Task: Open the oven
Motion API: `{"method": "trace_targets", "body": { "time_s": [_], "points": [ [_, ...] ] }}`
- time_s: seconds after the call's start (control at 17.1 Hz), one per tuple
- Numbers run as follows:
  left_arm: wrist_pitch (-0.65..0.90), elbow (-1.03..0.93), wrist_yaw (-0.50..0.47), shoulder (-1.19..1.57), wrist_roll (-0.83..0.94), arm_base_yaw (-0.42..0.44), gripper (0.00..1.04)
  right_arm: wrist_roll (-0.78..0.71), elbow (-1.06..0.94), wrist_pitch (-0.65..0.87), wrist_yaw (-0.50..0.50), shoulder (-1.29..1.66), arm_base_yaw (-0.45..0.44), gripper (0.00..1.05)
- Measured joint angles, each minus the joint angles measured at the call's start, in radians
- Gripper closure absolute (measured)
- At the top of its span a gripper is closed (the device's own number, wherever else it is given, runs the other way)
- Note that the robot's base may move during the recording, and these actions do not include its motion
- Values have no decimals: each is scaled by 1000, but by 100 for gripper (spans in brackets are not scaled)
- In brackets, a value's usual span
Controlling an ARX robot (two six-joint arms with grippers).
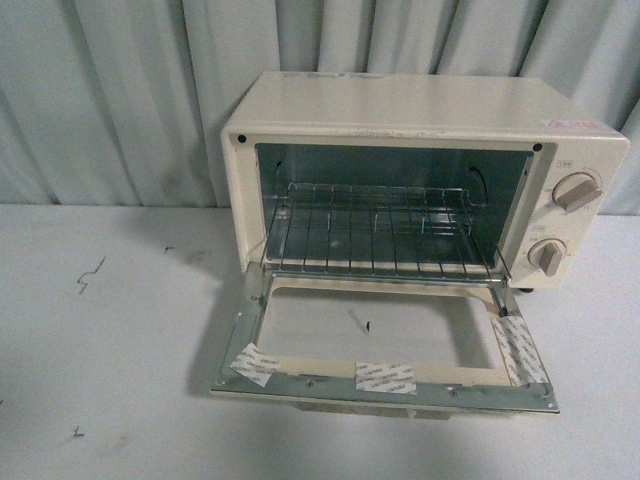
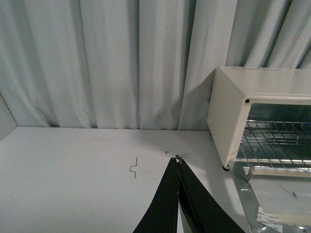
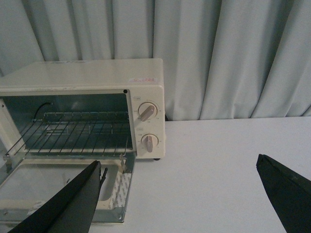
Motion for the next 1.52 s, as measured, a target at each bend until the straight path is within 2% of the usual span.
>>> {"method": "trace_targets", "body": {
  "time_s": [0.47,0.58,1.29,1.35,1.52],
  "points": [
    [-123,0,0,-119,0,0,103,0,0,0,0,0,0,6],
    [-309,5,0,-279,0,0,103,0,0,0,1,0,0,6],
    [-300,5,0,-280,2,-2,103,0,0,0,0,0,0,6],
    [-300,5,0,-280,1,-2,98,0,0,0,0,0,0,6],
    [-300,5,0,-280,1,-2,62,0,0,0,0,0,0,6]
  ]
}}
